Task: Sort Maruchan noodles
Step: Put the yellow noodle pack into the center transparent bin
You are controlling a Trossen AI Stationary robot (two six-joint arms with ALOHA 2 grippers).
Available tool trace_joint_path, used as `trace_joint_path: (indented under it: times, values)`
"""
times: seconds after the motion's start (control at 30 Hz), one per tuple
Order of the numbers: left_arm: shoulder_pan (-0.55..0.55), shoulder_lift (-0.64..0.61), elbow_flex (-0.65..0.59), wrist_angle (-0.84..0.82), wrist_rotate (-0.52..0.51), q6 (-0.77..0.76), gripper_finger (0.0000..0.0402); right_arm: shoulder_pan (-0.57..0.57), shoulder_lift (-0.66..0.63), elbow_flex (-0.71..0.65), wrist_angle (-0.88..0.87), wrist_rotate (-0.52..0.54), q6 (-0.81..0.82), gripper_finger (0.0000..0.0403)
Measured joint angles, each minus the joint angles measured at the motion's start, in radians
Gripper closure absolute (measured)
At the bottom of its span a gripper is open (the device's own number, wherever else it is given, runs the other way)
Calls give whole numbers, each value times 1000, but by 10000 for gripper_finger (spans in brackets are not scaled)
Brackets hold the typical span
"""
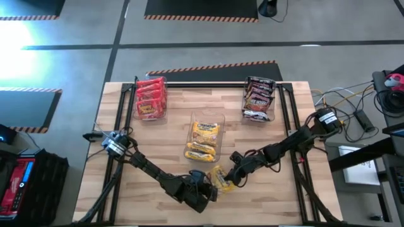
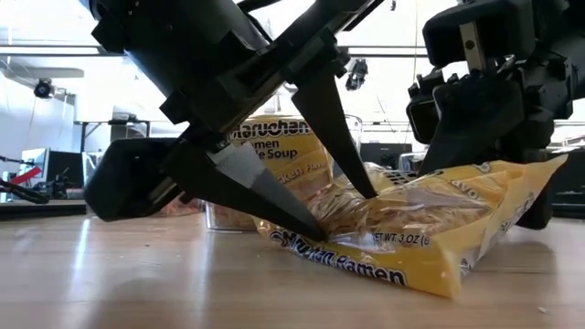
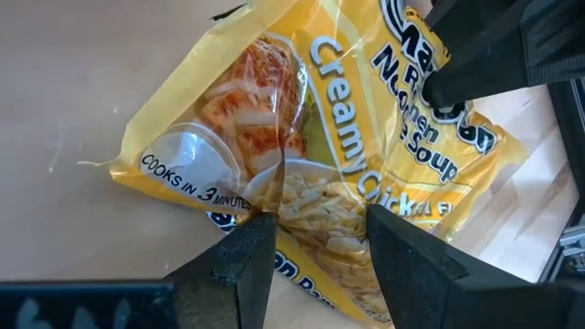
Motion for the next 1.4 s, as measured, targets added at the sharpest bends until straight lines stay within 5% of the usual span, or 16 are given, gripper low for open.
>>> trace_joint_path:
  times: [0.8, 1.1, 1.4]
  values:
    - [11, 27, 2, 41, 33, -24, 249, 2, 0, 4, -64, -27, -25, 197]
    - [22, 27, 2, 50, 38, -9, 249, 2, 0, 3, -70, 6, -56, 199]
    - [26, 27, 0, 101, 32, 58, 249, 1, 0, 40, -69, 14, -103, 245]
